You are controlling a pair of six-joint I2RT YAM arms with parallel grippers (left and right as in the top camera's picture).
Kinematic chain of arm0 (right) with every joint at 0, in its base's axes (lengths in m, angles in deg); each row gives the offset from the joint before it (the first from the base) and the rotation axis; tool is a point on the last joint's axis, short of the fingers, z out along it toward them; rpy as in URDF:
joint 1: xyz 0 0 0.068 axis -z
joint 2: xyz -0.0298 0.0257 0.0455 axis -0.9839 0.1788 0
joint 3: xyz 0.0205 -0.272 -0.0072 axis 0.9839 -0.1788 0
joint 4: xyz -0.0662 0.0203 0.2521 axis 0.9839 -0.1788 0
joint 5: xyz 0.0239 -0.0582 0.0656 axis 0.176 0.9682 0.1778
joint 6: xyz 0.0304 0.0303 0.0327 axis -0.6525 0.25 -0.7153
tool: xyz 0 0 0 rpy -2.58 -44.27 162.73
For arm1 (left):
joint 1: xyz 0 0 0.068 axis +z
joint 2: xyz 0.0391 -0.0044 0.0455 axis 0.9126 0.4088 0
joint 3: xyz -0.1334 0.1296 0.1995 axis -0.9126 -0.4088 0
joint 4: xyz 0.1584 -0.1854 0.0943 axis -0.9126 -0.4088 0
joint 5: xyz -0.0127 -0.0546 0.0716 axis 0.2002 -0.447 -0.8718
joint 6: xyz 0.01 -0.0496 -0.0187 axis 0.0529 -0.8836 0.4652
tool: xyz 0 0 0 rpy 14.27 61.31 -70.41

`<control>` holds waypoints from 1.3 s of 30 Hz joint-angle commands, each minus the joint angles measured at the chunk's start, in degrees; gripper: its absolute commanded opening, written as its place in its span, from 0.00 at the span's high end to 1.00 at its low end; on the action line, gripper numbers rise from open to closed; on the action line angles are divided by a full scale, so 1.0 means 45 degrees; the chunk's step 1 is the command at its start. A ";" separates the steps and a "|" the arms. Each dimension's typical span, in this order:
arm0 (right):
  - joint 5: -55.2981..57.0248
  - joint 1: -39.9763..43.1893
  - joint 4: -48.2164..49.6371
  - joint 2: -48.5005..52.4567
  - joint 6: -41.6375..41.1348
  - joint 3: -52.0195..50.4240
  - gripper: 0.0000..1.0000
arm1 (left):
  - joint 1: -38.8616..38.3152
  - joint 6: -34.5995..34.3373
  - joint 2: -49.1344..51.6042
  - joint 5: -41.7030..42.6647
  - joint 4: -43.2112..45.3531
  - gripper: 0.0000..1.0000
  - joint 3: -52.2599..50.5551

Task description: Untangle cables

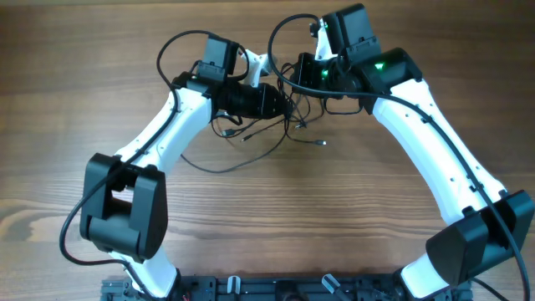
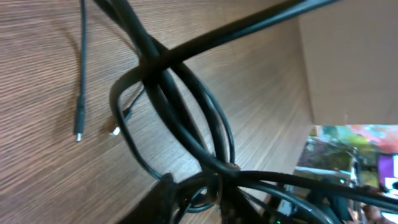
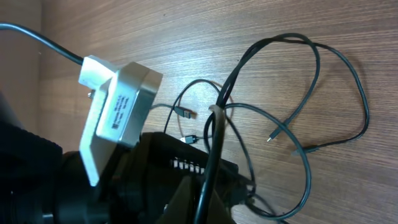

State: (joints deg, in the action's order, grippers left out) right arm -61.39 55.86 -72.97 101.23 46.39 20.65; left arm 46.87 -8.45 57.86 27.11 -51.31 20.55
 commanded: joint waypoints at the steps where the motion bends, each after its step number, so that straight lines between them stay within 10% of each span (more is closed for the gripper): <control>1: -0.0311 -0.0029 0.0117 0.0083 -0.0131 -0.0097 0.96 | -0.0257 -0.0782 0.0257 -0.1404 0.0141 0.96 -0.0039; 16: -0.0248 -0.0019 0.0092 0.0083 0.0010 -0.0097 0.96 | 0.0359 -0.1826 0.0573 -0.7004 -0.1817 0.96 -0.0039; 28: 0.2123 -0.0015 -0.0981 0.0083 0.0015 -0.0097 0.96 | 0.2302 -0.1821 0.0573 -0.7431 -0.2404 0.96 -0.0039; 39: -0.7062 0.1540 0.0306 0.0068 0.2341 -0.0097 0.96 | 0.2633 -0.1821 0.0573 -0.8004 -0.2404 0.96 -0.0039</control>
State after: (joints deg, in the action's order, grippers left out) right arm -75.10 57.85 -72.94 101.36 53.10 20.39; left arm 57.99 -16.28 59.15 -4.96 -61.89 20.55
